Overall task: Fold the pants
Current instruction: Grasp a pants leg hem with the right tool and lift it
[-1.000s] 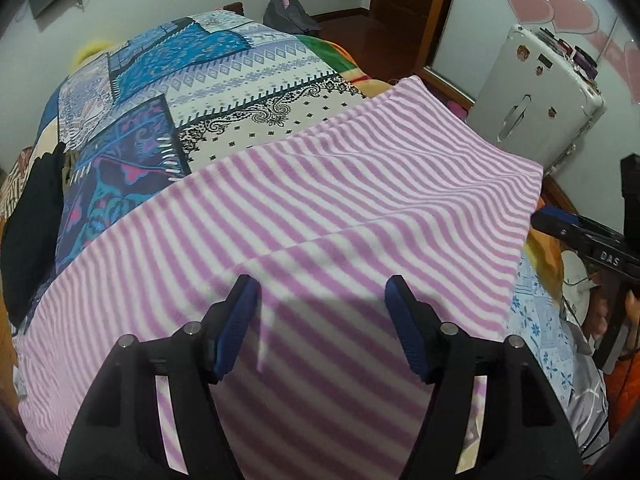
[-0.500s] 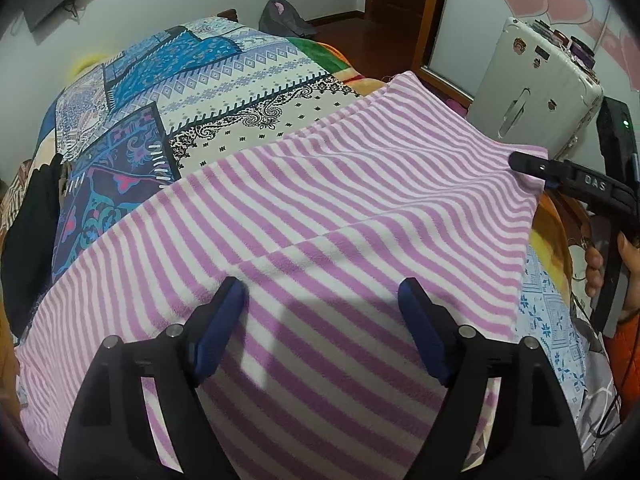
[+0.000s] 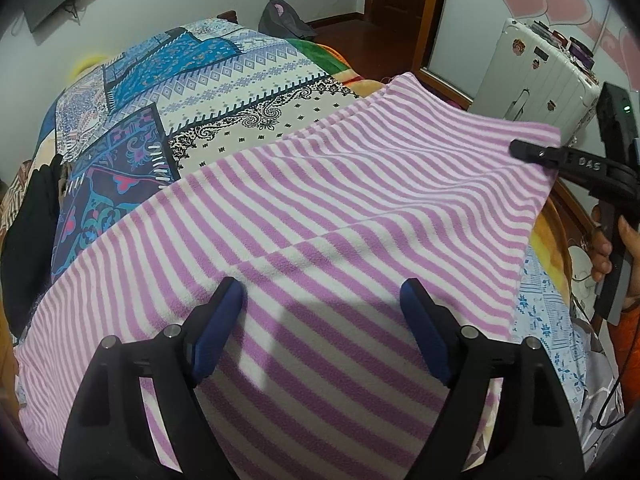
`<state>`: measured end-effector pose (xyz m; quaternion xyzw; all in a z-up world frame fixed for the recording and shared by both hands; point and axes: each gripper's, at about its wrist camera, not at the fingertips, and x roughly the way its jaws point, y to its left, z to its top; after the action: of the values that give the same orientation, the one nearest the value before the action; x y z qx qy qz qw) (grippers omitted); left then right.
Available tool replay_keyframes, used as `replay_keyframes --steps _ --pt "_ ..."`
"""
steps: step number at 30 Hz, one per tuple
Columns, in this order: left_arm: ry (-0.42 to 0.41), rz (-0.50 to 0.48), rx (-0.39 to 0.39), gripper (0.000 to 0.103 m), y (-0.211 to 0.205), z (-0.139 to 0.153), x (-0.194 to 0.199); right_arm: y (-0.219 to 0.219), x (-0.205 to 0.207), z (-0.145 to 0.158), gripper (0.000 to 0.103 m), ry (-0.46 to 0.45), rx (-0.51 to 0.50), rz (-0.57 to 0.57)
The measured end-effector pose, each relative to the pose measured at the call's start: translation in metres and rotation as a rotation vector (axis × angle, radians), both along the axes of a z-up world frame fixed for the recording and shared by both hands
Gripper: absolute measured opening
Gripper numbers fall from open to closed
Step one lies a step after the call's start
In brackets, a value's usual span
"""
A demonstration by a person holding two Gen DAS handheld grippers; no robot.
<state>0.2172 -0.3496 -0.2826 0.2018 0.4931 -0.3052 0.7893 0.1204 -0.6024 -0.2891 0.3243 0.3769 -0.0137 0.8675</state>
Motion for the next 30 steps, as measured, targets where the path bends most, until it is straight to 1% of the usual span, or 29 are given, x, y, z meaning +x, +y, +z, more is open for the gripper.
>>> replay_keyframes --steps 5,10,14,18,23,27,30 --pt "0.003 0.018 -0.017 0.082 0.005 0.006 -0.001 0.014 0.000 0.031 0.006 -0.052 -0.059 0.032" --pt "0.027 0.069 -0.089 0.082 0.022 0.021 0.002 0.031 0.007 0.064 0.006 -0.107 -0.108 0.078" --pt "0.005 0.115 -0.133 0.082 0.046 0.039 0.002 0.051 0.015 0.089 0.006 -0.153 -0.136 0.126" --pt "-0.036 0.156 -0.165 0.082 0.077 0.058 0.002 0.078 0.027 0.112 0.006 -0.194 -0.169 0.189" --pt "-0.083 0.227 -0.200 0.082 0.130 0.077 0.003 0.122 0.044 0.137 0.006 -0.236 -0.207 0.264" --pt "-0.106 0.306 -0.236 0.082 0.180 0.086 0.004 0.158 0.056 0.152 0.006 -0.261 -0.237 0.322" --pt "-0.123 0.356 -0.243 0.082 0.213 0.089 0.000 0.187 0.065 0.163 0.006 -0.278 -0.257 0.369"
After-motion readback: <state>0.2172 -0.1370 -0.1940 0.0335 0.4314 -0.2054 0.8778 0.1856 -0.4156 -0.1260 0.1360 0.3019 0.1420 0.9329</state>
